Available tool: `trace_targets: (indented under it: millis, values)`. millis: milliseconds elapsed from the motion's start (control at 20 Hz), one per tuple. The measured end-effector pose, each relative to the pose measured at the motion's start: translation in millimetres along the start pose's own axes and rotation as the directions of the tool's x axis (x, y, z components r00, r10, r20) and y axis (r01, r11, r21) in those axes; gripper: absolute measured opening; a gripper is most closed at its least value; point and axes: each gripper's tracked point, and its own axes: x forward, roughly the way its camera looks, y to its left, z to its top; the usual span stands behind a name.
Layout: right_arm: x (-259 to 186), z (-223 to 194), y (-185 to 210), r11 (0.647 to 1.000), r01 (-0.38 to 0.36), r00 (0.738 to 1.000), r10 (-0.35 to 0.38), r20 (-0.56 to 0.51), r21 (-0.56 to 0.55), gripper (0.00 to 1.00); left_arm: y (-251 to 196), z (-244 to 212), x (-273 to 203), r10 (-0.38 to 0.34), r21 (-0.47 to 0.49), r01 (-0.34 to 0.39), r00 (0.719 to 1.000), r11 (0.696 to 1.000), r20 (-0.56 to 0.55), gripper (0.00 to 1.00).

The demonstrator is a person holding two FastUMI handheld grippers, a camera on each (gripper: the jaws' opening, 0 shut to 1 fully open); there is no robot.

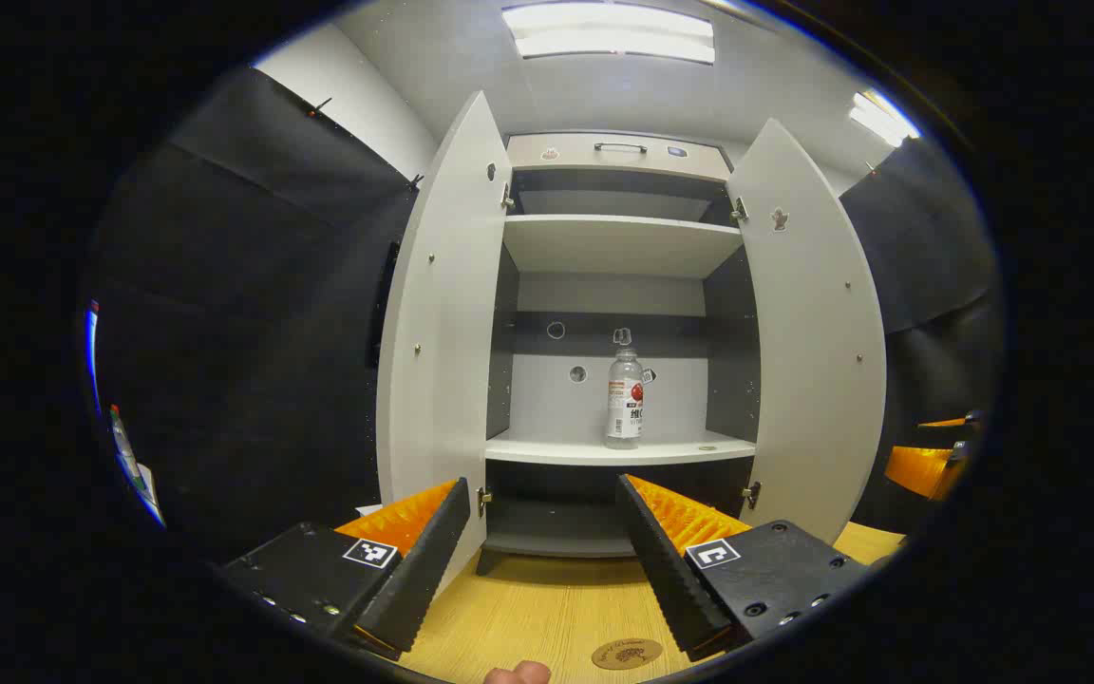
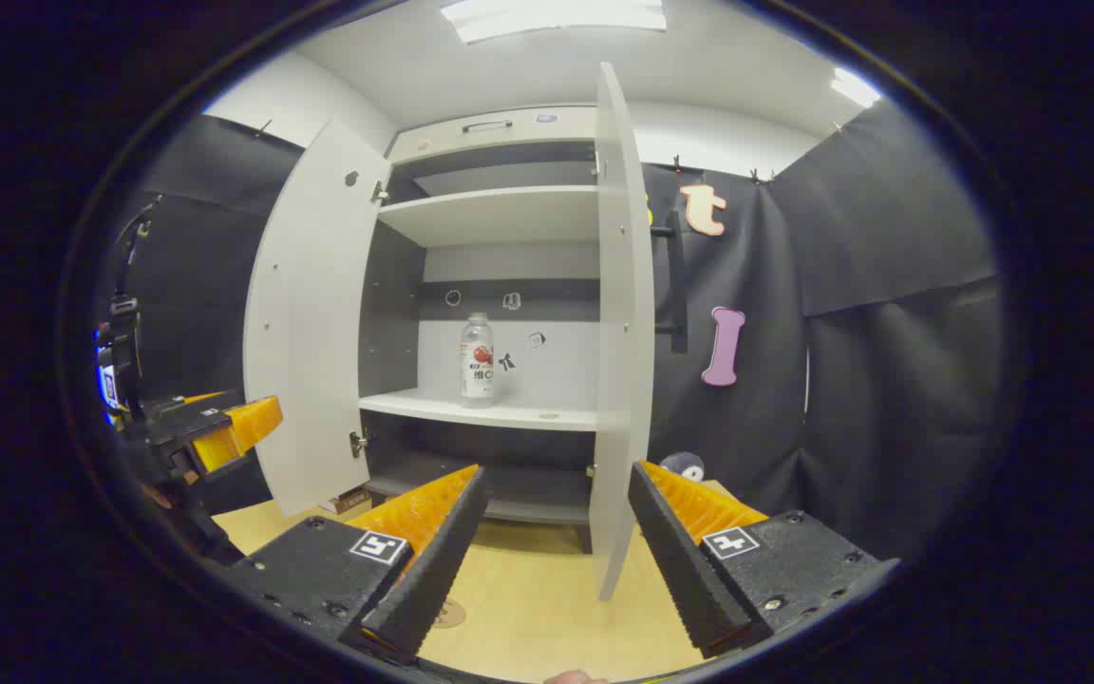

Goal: Grasp the bottle in the cabinet with the left hand and place it on the coaster, then close the right door with the right hand and the left door with the left hand.

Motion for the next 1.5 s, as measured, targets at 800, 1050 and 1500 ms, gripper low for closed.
trace_targets:
  millis: [800,1050,1500]
  values:
    - [7.0,-10.3,0.4,1.0,0.022,0.999,-0.021,-0.034,0.009,0.98,-5.8,-5.8,6.2,-0.033,0.011,0.033,0.999,0.999,-0.006,0.95]
    - [7.3,-9.1,0.7,1.0,0.027,0.999,-0.026,-0.036,0.015,0.98,-10.4,-11.0,9.2,-0.047,0.005,0.047,0.998,0.999,-0.03,0.95]
    - [2.6,-7.6,2.6,1.0,0.007,0.999,-0.006,-0.035,0.006,0.98,-38.5,11.4,49.4,-0.136,0.019,0.136,0.991,0.991,-0.007,0.94]
